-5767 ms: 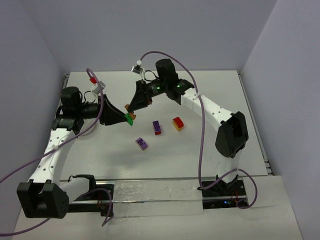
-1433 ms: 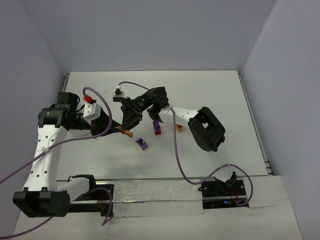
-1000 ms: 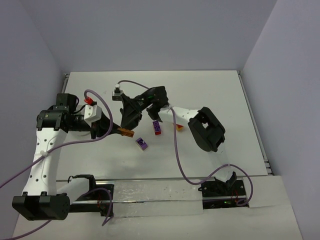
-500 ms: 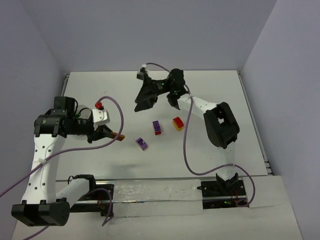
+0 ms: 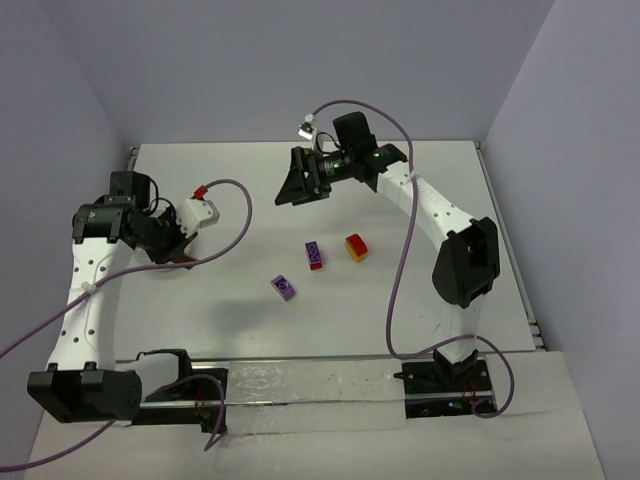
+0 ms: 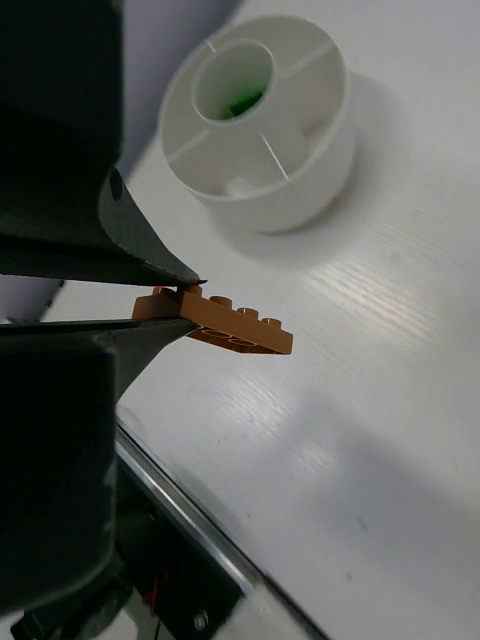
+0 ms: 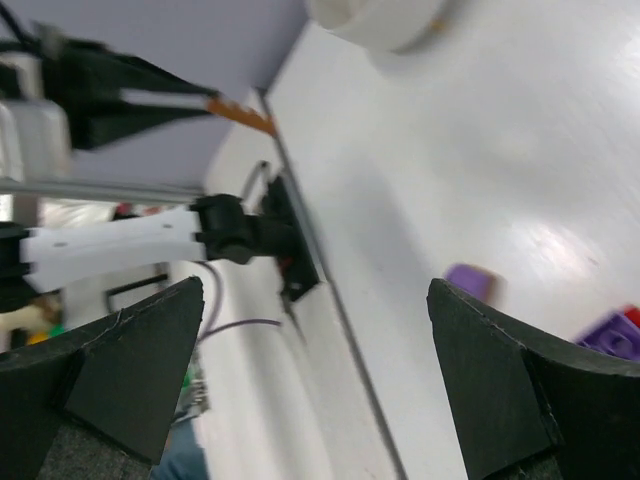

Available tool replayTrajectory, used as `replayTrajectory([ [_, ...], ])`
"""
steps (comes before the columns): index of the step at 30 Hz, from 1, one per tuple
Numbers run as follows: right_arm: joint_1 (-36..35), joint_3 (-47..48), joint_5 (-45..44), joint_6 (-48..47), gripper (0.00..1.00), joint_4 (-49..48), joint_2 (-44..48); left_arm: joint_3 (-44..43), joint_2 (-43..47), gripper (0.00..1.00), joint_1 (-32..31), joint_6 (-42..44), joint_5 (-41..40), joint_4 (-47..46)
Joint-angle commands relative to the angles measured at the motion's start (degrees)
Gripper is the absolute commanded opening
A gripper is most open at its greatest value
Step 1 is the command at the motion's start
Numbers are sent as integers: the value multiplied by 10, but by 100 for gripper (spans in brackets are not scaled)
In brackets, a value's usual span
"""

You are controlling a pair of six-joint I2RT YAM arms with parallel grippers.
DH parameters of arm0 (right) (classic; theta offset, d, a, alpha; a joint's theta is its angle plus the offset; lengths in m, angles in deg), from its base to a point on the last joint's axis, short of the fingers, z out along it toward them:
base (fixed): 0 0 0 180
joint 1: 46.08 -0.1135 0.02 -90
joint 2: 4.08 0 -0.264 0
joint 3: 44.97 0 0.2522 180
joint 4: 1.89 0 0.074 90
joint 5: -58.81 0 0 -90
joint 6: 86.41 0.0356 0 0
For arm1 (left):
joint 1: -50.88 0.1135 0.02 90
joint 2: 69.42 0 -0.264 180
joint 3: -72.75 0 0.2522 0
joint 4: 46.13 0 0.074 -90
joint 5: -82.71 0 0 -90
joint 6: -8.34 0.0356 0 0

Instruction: Sort the legos into containers by color

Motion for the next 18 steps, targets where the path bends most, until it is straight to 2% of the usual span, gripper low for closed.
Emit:
replayTrajectory([
  [1,-6,33,-108,-134,100,119,29,-52,-33,0,44,35,-106,-35],
  [6,-14,10,-152,-175,100,130,47,-85,-86,0,85,59,-135,-42],
  [10,-21,3,-206,-197,100,132,59,-62,-104,0,89,59,-160,-109],
  [18,-22,-6,-214,-207,100,133,61,-25,-126,0,91,61,-169,-174],
])
